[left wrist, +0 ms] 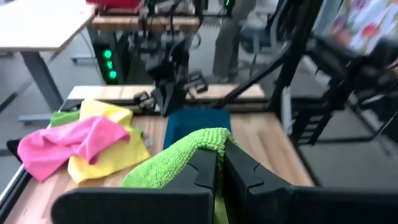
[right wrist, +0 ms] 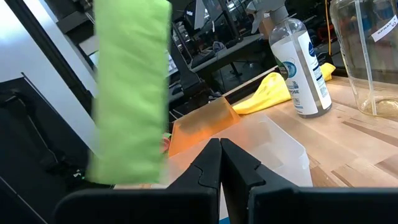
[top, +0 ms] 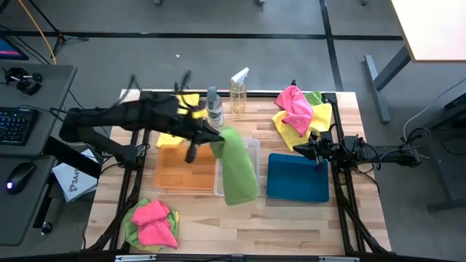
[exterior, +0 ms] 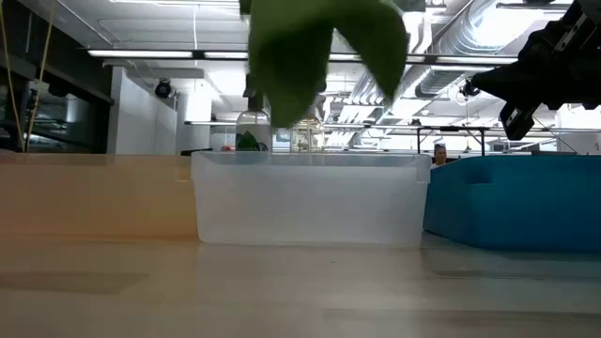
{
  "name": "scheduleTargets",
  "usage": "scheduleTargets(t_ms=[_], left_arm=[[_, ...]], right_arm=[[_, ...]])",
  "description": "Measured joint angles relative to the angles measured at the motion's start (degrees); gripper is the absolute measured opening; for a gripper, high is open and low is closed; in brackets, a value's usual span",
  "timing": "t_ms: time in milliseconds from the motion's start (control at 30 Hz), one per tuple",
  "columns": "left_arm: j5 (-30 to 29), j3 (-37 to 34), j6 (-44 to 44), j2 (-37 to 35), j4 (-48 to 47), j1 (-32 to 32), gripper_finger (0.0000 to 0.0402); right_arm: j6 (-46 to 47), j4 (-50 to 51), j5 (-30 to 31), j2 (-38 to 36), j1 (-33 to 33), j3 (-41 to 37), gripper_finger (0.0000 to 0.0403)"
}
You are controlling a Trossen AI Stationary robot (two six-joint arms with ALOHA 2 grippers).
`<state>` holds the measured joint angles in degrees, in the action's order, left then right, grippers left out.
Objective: Sort microfiber towel by color & place in baskets
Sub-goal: Put the top left green microfiber cloth into the transparent bin
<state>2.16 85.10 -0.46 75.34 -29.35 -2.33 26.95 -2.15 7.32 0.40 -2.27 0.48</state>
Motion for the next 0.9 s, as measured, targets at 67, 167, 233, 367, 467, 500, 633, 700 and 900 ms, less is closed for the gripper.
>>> scheduleTargets(t_ms=[67,167,233,367,467,500,633,700,900], left_arm=[[-0.2,0.0,1.4,2.4,0.2,0.0,0.0],[-0.2,0.0,2.2,6.4,1.5,-0.4,0.0],[0.0,0.0,2.6,9.1,3.1,-0.8,0.0],[1.6,0.0,2.5,12.8,5.9,-1.8,0.0],[3.4,-0.5,0.8,15.2,5.1,-2.7,0.0],[3.9,-1.6,0.1,15.6,5.6,-3.0,0.0],[5.0,-7.8,-3.8,15.6,7.9,-3.5,0.0],[4.6,-11.9,-6.1,15.4,9.5,-3.5,0.0],[-2.1,-21.1,-9.3,15.3,11.9,-2.9,0.0]], right_arm=[[0.0,0.0,0.0,0.0,0.0,0.0,0.0],[0.0,0.0,0.0,0.0,0.0,0.0,0.0],[0.0,0.0,0.0,0.0,0.0,0.0,0.0],[0.0,0.0,0.0,0.0,0.0,0.0,0.0],[0.0,0.0,0.0,0.0,0.0,0.0,0.0],[0.0,0.0,0.0,0.0,0.0,0.0,0.0],[0.0,0.0,0.0,0.0,0.0,0.0,0.0],[0.0,0.0,0.0,0.0,0.0,0.0,0.0],[0.0,0.0,0.0,0.0,0.0,0.0,0.0]])
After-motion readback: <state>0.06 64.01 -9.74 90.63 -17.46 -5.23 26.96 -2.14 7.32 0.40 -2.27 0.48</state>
